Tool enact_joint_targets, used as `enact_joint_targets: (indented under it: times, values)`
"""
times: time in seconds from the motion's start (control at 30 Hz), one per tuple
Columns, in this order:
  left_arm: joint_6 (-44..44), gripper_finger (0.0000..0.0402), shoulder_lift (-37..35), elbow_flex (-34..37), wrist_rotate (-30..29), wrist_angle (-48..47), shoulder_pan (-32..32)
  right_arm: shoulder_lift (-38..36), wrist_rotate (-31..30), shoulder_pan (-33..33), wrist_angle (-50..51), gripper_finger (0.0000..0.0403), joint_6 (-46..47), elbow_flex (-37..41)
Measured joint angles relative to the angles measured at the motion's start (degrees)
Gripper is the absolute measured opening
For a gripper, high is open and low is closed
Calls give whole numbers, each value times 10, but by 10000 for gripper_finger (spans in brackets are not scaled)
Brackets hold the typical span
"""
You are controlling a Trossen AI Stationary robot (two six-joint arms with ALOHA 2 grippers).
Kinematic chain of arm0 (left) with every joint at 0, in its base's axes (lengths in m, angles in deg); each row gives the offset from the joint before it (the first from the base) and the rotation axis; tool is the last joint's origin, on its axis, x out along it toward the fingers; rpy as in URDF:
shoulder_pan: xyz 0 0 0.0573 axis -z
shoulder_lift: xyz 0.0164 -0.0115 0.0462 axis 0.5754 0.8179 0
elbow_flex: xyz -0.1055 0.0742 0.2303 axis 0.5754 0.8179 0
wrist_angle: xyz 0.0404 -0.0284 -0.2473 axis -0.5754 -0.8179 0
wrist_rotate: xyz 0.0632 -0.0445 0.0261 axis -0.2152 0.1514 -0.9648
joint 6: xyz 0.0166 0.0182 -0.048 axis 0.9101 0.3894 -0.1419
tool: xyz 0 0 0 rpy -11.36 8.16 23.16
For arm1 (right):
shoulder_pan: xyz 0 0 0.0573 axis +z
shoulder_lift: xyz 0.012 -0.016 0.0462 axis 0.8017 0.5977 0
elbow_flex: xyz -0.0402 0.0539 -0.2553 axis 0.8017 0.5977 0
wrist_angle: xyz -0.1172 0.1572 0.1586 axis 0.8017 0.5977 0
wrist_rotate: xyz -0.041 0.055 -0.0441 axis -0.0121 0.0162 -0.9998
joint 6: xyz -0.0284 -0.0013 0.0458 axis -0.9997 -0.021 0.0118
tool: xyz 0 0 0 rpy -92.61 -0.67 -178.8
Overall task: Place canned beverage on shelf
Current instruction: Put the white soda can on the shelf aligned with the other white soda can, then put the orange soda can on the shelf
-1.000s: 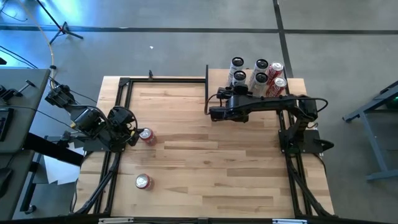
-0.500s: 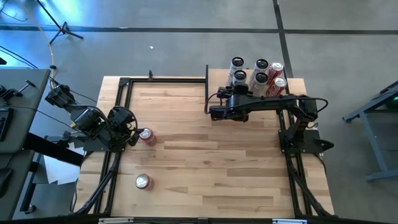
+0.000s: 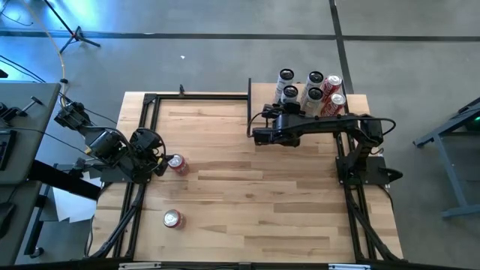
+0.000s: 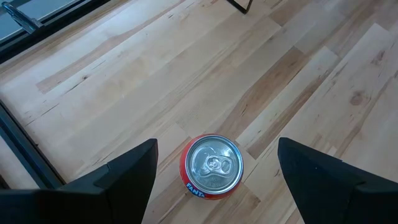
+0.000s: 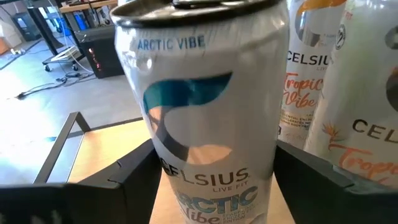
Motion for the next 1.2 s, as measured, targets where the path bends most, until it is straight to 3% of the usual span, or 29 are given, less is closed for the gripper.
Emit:
enact_joint_targets:
  times: [0.27, 0.6, 0.87, 1.0, 1.2]
  values:
    - [0, 310, 0, 0, 0, 0, 0, 0, 31, 1, 8, 312, 4, 0]
    - [0, 310, 0, 0, 0, 0, 0, -6, 11, 4, 12, 335, 0, 0]
    - [0, 310, 0, 0, 0, 0, 0, -30, 14, 11, 13, 394, -31, 0]
    - [0, 310, 0, 0, 0, 0, 0, -35, 15, 26, 14, 394, -31, 0]
    - [0, 310, 0, 0, 0, 0, 0, -52, 72, 56, 36, 398, -31, 0]
